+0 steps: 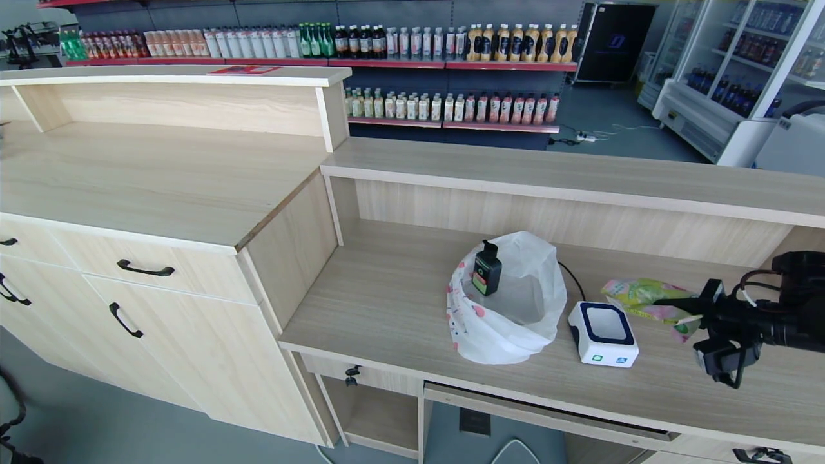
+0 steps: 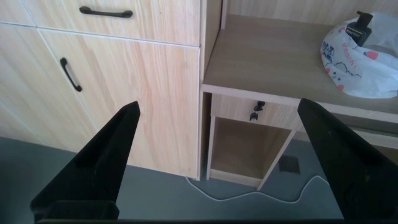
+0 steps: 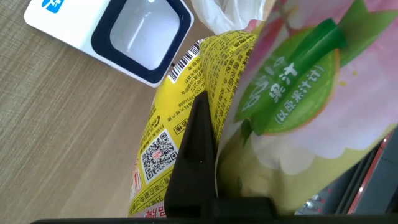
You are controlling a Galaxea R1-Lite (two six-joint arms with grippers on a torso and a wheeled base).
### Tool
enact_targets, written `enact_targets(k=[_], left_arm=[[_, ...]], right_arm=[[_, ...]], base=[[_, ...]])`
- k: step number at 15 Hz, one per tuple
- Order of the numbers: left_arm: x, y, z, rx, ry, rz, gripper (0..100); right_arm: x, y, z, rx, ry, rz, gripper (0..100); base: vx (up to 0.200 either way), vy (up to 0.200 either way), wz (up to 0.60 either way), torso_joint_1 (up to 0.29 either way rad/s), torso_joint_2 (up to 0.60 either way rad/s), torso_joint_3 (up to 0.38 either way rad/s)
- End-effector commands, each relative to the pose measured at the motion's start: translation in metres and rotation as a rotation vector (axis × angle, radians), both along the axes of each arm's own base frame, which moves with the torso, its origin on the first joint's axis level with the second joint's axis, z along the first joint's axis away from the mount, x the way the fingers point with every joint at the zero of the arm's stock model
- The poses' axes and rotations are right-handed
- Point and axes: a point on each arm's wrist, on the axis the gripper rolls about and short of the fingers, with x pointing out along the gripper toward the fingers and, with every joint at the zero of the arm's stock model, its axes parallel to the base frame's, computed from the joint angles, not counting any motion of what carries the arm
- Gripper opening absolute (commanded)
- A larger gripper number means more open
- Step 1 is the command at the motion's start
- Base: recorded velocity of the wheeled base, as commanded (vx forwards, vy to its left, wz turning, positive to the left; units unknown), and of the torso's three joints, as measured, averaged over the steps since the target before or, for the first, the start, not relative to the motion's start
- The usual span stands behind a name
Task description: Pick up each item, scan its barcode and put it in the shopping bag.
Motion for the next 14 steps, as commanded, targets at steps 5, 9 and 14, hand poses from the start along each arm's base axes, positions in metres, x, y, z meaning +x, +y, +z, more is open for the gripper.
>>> enact_targets(k=[5,9,14], left_arm=[[0.0000,0.0000,0.0000,-0.001,0.000,0.000,100],[0.0000,0.0000,0.0000,-0.001,0.000,0.000,100],[0.0000,0.0000,0.0000,-0.001,0.000,0.000,100]], right_arm=[[-0.0004,0.0003,-0.0019,-0.002,0.002,0.004,0],[0.0003,0.0011,-0.0028,-0.009,-0.001,0.011,0],[0.0008,0.0040,-0.0040,-0.007,0.000,0.026,0]], base=[[0.000,0.000,0.00,0.000,0.00,0.000],[0.000,0.000,0.00,0.000,0.00,0.000],[0.000,0.000,0.00,0.000,0.00,0.000]])
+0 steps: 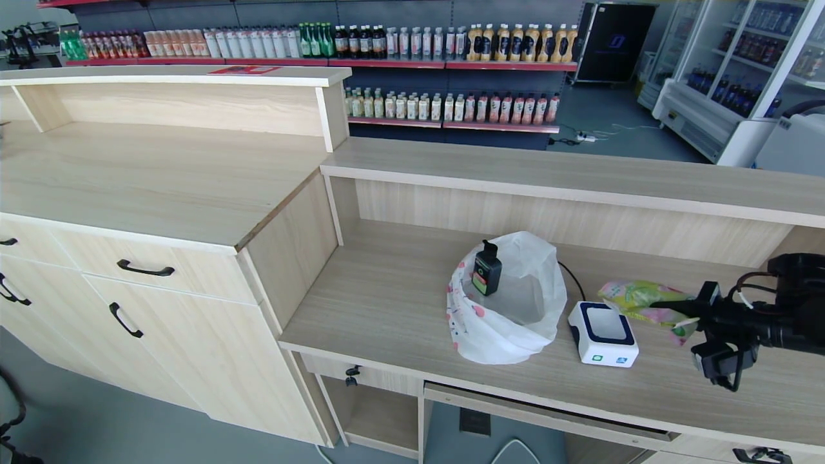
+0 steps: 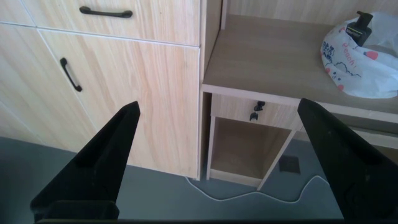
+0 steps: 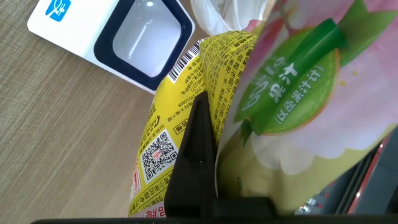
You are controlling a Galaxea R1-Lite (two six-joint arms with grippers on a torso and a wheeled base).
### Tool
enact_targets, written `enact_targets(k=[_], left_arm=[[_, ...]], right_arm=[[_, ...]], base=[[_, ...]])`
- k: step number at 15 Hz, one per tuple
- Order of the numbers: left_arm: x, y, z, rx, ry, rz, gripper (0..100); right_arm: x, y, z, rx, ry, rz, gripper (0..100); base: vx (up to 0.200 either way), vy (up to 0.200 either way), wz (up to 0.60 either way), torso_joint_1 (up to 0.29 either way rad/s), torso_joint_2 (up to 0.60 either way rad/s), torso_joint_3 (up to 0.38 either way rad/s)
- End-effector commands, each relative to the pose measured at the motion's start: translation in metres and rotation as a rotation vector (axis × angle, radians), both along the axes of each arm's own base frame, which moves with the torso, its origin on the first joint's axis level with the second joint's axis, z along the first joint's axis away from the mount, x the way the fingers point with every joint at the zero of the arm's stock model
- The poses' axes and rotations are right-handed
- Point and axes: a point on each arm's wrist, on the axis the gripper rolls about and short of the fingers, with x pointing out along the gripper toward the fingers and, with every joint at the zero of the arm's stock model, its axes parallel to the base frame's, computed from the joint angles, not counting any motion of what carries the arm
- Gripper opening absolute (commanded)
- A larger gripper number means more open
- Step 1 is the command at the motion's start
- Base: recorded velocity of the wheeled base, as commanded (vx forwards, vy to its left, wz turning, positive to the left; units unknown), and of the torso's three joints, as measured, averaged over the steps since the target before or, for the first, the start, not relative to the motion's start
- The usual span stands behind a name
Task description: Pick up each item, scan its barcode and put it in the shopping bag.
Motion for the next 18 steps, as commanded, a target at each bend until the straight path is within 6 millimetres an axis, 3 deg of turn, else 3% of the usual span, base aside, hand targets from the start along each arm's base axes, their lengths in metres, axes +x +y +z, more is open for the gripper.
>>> enact_targets(k=[1,4,7,10,12,14,16,18], left_arm=[[0.000,0.000,0.000,-0.001,0.000,0.000,100],[0.000,0.000,0.000,-0.001,0.000,0.000,100],[0.000,0.000,0.000,-0.001,0.000,0.000,100],[0.000,0.000,0.000,-0.001,0.000,0.000,100],[0.000,0.000,0.000,-0.001,0.000,0.000,100],[0.000,0.000,0.000,-0.001,0.000,0.000,100],[0.000,0.000,0.000,-0.001,0.000,0.000,100],[0.000,0.000,0.000,-0.001,0.000,0.000,100]], right_arm=[[0.001,0.000,0.000,-0.001,-0.002,0.002,0],[-0.003,0.002,0.005,-0.002,-0.003,-0.004,0],[-0.031,0.011,0.059,0.083,-0.019,-0.129,0],[-0.083,0.023,0.110,0.435,0.072,-0.463,0],[-0.110,0.033,0.124,0.699,0.137,-0.656,0],[-0.149,0.048,0.136,1.043,0.141,-0.921,0],[-0.157,0.049,0.141,1.222,0.146,-1.008,0],[-0.163,0.041,0.138,1.284,0.135,-1.068,0]], base=[[0.000,0.000,0.00,0.000,0.00,0.000],[0.000,0.000,0.00,0.000,0.00,0.000],[0.000,0.000,0.00,0.000,0.00,0.000],[0.000,0.000,0.00,0.000,0.00,0.000],[0.000,0.000,0.00,0.000,0.00,0.000],[0.000,0.000,0.00,0.000,0.00,0.000],[0.000,0.000,0.00,0.000,0.00,0.000],[0.000,0.000,0.00,0.000,0.00,0.000]])
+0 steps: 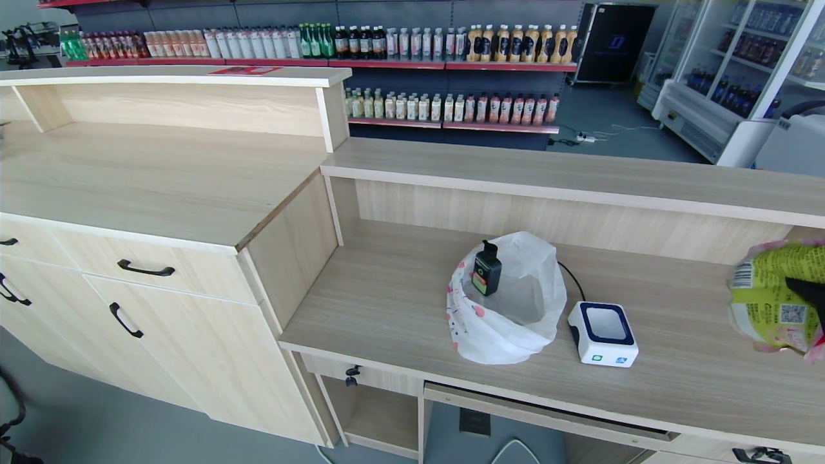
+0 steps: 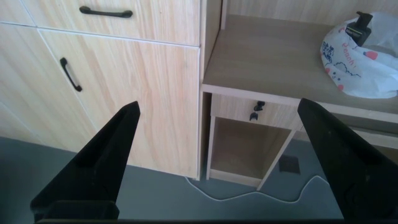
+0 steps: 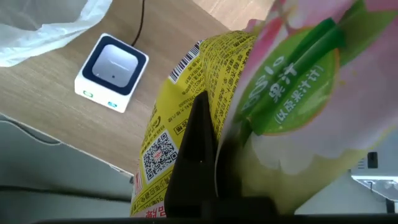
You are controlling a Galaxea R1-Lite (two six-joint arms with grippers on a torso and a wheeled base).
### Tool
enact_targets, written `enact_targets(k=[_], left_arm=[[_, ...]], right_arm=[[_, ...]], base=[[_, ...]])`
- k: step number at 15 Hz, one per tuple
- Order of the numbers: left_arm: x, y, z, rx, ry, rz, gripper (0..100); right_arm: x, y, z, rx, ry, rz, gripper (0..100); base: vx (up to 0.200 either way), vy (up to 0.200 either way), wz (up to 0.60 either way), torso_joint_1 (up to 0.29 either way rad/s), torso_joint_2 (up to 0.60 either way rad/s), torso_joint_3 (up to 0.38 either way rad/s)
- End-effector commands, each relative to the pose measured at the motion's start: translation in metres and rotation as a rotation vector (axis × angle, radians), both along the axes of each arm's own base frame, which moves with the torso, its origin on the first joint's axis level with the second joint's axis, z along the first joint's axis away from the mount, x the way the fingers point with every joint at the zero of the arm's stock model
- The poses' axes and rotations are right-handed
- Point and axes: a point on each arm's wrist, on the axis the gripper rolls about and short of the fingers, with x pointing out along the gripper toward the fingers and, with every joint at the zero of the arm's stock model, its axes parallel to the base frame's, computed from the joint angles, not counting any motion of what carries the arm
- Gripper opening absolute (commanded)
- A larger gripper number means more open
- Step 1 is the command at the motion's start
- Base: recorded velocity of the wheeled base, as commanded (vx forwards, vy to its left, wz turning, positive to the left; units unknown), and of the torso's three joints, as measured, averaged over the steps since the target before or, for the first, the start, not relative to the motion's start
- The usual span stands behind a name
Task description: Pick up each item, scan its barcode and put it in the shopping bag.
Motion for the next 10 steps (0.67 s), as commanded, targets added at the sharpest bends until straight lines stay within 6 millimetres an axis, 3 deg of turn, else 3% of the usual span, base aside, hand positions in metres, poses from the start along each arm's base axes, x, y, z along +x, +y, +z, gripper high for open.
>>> enact_targets(k=[1,4,6,7,10], left_arm=[[0.000,0.000,0.000,-0.001,0.000,0.000,100],[0.000,0.000,0.000,-0.001,0.000,0.000,100],[0.000,0.000,0.000,-0.001,0.000,0.000,100],[0.000,0.000,0.000,-0.001,0.000,0.000,100],[0.000,0.000,0.000,-0.001,0.000,0.000,100]], right_arm=[[-0.016,0.002,0.007,0.001,-0.050,-0.032,0],[-0.015,0.012,0.008,0.143,-0.077,-0.162,0],[-0.001,0.033,0.014,0.234,-0.108,-0.261,0],[0.009,0.038,0.007,0.239,-0.078,-0.291,0],[0.036,0.039,-0.015,0.395,0.001,-0.318,0]], base=[[0.000,0.000,0.00,0.000,0.00,0.000],[0.000,0.000,0.60,-0.001,0.00,0.002],[0.000,0.000,0.60,0.000,0.00,0.007],[0.000,0.000,0.60,0.007,0.00,0.007],[0.000,0.000,0.00,0.000,0.00,0.000]])
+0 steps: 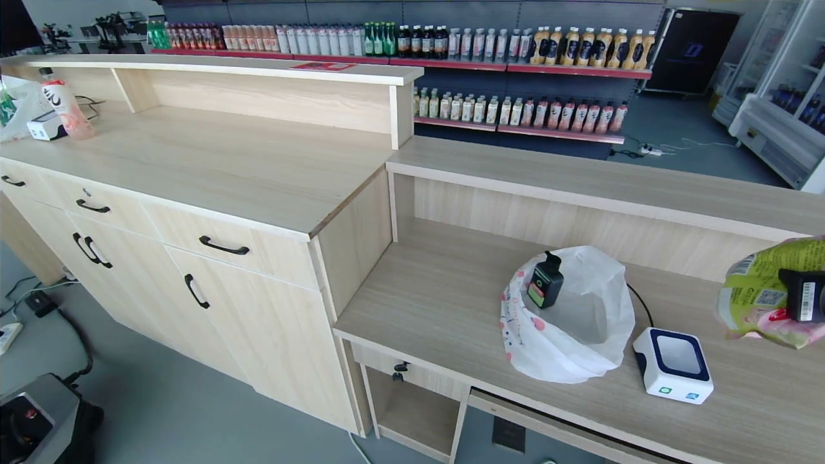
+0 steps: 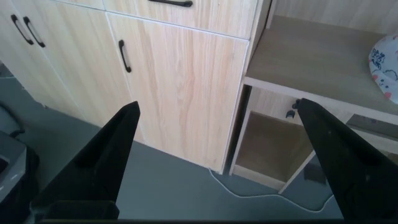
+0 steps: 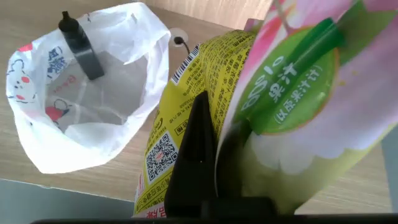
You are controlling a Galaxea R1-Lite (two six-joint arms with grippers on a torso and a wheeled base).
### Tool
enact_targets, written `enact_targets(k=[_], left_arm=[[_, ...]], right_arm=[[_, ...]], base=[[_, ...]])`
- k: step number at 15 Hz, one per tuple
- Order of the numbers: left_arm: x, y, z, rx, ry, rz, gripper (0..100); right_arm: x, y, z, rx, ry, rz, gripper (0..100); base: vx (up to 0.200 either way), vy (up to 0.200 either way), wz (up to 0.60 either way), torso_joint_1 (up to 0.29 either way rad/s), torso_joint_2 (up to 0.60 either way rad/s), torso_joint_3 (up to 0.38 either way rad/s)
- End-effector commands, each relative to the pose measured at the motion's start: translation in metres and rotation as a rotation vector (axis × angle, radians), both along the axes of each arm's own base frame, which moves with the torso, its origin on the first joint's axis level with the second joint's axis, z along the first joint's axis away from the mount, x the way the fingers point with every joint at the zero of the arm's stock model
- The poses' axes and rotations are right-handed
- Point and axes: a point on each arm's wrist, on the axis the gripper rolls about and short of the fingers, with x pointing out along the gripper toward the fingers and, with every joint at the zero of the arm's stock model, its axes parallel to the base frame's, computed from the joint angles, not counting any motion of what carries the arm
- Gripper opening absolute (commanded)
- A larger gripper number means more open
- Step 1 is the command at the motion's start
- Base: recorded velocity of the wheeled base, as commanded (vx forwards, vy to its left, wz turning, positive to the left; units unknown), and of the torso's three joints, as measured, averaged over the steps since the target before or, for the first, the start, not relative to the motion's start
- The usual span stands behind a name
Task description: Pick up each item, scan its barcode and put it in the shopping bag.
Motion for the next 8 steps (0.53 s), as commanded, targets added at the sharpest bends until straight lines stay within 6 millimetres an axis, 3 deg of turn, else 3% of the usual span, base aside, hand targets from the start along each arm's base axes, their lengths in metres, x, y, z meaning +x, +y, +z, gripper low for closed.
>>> enact_targets(k=[1,4,8], left_arm=[[0.000,0.000,0.000,-0.001,0.000,0.000,100],[0.000,0.000,0.000,-0.001,0.000,0.000,100],[0.000,0.000,0.000,-0.001,0.000,0.000,100]], right_arm=[[0.027,0.004,-0.022,0.158,0.062,0.010,0],[0.044,0.002,-0.049,0.367,0.128,-0.042,0],[0.070,0.002,-0.076,0.380,0.170,-0.037,0]], base=[[0.000,0.000,0.00,0.000,0.00,0.000],[0.000,0.000,0.00,0.000,0.00,0.000],[0.000,0.000,0.00,0.000,0.00,0.000]])
